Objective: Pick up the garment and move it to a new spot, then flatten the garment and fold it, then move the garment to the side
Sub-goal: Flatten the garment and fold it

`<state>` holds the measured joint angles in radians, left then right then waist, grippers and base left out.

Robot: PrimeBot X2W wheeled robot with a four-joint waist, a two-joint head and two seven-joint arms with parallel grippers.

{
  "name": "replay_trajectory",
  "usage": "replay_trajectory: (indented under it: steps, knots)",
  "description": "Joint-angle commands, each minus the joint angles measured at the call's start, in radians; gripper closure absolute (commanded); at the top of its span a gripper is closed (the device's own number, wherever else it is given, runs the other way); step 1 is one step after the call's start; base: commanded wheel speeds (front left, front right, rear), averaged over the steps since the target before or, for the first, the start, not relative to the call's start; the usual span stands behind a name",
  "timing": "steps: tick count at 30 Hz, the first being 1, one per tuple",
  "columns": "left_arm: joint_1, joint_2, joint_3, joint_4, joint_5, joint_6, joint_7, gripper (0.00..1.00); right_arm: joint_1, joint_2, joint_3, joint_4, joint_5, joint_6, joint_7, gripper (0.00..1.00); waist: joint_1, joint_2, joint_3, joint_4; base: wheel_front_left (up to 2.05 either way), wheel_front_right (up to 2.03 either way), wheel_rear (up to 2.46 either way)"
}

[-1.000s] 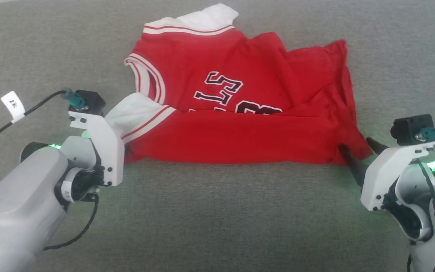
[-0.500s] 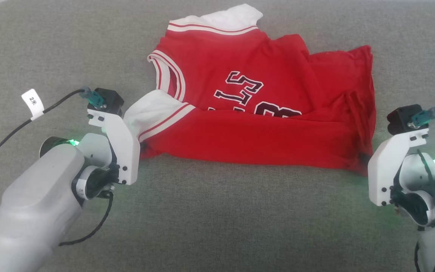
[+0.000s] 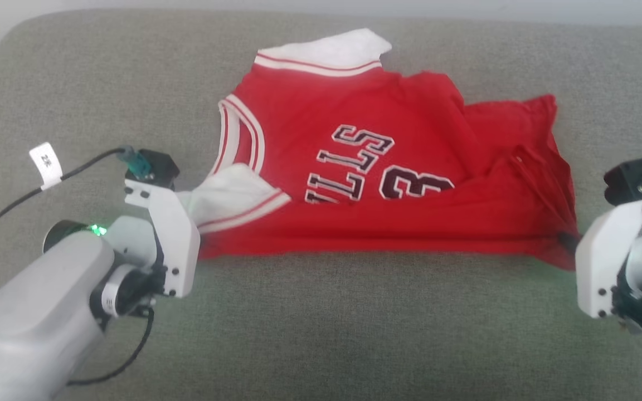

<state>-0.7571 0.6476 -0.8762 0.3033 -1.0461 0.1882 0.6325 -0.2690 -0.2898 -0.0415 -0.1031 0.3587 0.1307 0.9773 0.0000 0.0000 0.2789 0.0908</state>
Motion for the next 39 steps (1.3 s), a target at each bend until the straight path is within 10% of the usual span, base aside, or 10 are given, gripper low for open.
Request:
replay_trajectory:
  steps: [1,11,18,21,23,24,25,26,39]
  knots:
    - [0.029,0.025,-0.004,-0.034,0.006,0.027,0.014,1.0,0.029,-0.015,-0.008,-0.024,0.007,0.0,0.022,1.0,0.0,0.0,-0.007,0.0,0.0,0.0,0.0]
    - [0.166,0.123,-0.024,-0.297,-0.012,0.174,0.077,1.0,0.198,-0.019,-0.079,-0.144,0.044,0.0,0.122,1.0,0.0,0.0,-0.02,0.001,0.0,0.0,0.0]
    - [0.216,0.129,-0.031,-0.332,-0.022,0.196,0.062,1.0,0.248,0.02,-0.091,-0.129,0.043,0.0,0.116,1.0,0.0,0.0,-0.018,-0.005,0.0,0.0,0.0]
    - [0.217,0.109,-0.031,-0.296,-0.017,0.176,0.035,0.59,0.235,0.034,-0.077,-0.094,0.034,0.0,0.097,1.0,0.0,0.0,-0.017,-0.011,0.0,0.0,0.0]
    - [0.216,0.091,-0.029,-0.265,-0.024,0.163,0.022,0.0,0.223,0.045,-0.062,-0.071,0.04,0.0,0.086,0.75,0.0,0.0,-0.017,-0.015,0.0,0.0,0.0]
    - [0.215,0.086,-0.03,-0.248,-0.029,0.16,0.023,0.0,0.217,0.044,-0.054,-0.062,0.042,0.0,0.079,0.62,0.0,0.0,-0.017,-0.017,0.0,0.0,0.0]
    - [0.211,0.083,-0.032,-0.234,-0.029,0.156,0.026,0.0,0.211,0.041,-0.049,-0.056,0.039,0.0,0.071,0.17,0.0,0.0,-0.018,-0.02,0.0,0.0,0.0]
    - [0.204,0.082,-0.034,-0.225,-0.027,0.152,0.029,0.0,0.204,0.039,-0.044,-0.048,0.037,0.0,0.065,0.0,0.0,0.0,-0.019,-0.022,0.0,0.0,0.0]
    - [0.093,0.192,-0.002,-0.382,0.028,0.192,0.107,0.0,0.154,0.025,-0.06,-0.113,0.032,0.0,-0.058,0.0,0.0,0.0,-0.051,-0.069,0.0,0.0,0.0]
